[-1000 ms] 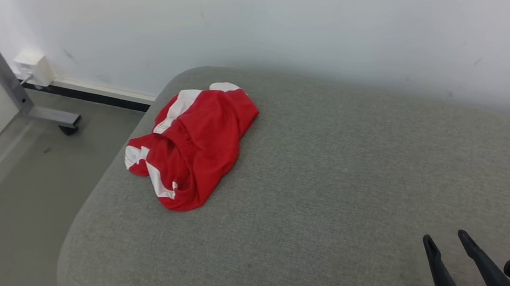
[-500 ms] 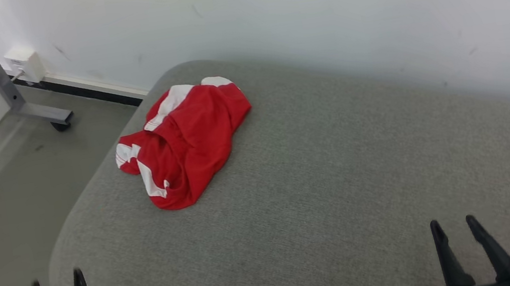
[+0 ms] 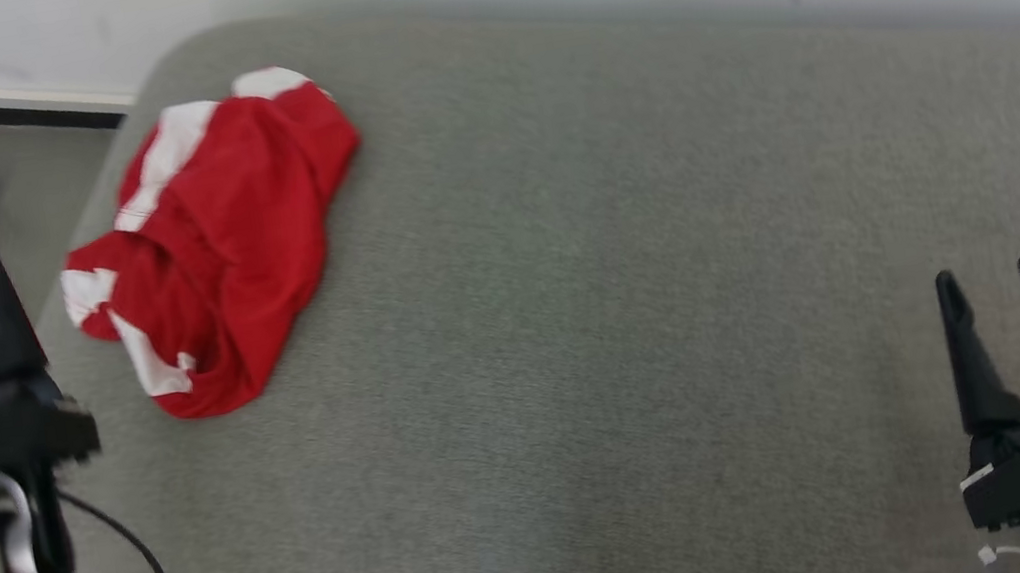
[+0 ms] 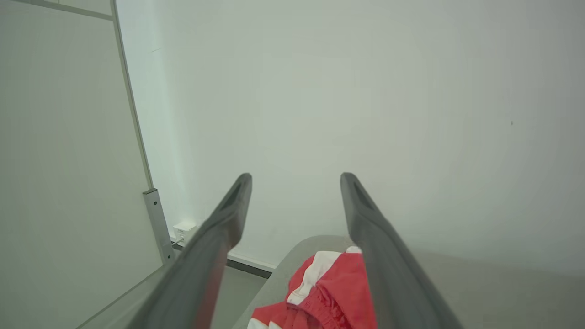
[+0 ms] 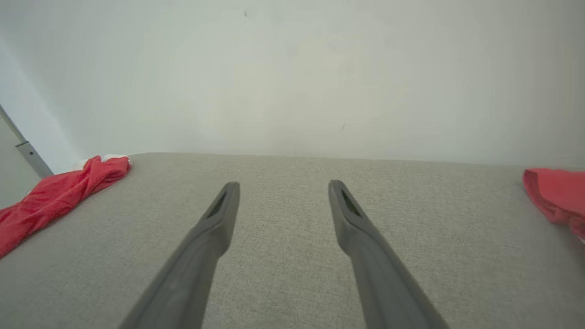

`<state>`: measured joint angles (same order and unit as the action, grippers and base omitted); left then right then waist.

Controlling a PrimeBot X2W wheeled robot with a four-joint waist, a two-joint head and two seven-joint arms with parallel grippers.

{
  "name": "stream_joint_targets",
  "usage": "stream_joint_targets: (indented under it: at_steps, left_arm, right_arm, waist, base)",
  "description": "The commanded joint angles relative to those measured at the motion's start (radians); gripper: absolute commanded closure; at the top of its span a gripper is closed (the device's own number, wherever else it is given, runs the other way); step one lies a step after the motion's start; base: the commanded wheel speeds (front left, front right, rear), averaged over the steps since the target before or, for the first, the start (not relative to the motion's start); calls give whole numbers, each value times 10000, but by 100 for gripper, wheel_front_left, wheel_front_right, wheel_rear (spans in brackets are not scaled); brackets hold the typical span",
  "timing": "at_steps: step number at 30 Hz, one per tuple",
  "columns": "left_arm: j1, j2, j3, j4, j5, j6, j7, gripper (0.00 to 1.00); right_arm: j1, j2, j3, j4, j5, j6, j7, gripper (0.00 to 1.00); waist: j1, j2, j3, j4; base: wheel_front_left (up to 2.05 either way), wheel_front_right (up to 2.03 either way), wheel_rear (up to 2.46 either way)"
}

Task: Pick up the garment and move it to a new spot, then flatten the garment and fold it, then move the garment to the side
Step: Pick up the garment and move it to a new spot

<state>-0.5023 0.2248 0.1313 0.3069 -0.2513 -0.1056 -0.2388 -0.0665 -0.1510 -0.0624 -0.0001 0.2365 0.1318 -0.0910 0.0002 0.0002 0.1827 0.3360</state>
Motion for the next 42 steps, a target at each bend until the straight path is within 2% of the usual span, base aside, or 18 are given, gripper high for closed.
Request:
stream_joint_targets:
  at_steps: [1,11,19,26,31,32,33,34,36,42]
  left_arm:
    - [-424,96,28,120,-128,-18,16,0]
    - [-3565,1361,135,2257,-455,-130,694,0]
    - [-4588,2034,-178,4432,-815,-209,2086,0]
    - [-4961,2297,-659,6329,-1272,-240,3302,0]
    - [-4968,2376,-1271,7136,-1640,-233,4195,0]
    - [-4983,2399,-1304,7254,-1786,-232,4300,15]
    - [-4983,2399,-1304,7254,-1786,-232,4300,15]
    - [-5006,2440,-1397,7395,-1854,-231,4499,100]
    - [-5024,2568,-1669,7488,-1854,-229,4478,100]
    - [-5213,2808,-1920,7340,-1974,-232,2932,100]
  right_arm:
    - [-164,-74,-73,-113,-30,-26,-11,0]
    - [-639,-13,-504,-905,-226,-26,-67,0]
    - [-752,-67,-667,-1215,-345,-28,-11,0]
    - [-825,-236,-759,-1394,-425,-28,159,0]
    - [-803,-239,-715,-1507,-457,-28,258,0]
    - [-801,-234,-706,-1519,-454,-28,270,0]
    - [-801,-234,-706,-1519,-454,-28,270,0]
    - [-805,-222,-694,-1522,-461,-28,288,0]
    - [-812,-188,-654,-1501,-447,-28,294,0]
    - [-787,-89,-567,-1165,-293,-27,105,0]
  waist:
    - [-2,-2,1586,-1493]
    - [-2,-2,3177,-2828]
    - [-2,-2,3637,-3074]
    - [-2,-2,3579,-3088]
    - [-2,-2,3441,-3097]
    - [-2,-2,3411,-3100]
    - [-2,-2,3411,-3100]
    - [-2,-2,3381,-3106]
    - [-2,-2,3286,-3125]
    - [-2,-2,2784,-3172]
  base:
    - [0,0,0]
    - [0,0,0]
    - [0,0,0]
    - [0,0,0]
    - [0,0,0]
    - [0,0,0]
    - [0,0,0]
    - [0,0,0]
    - [0,0,0]
    - [0,0,0]
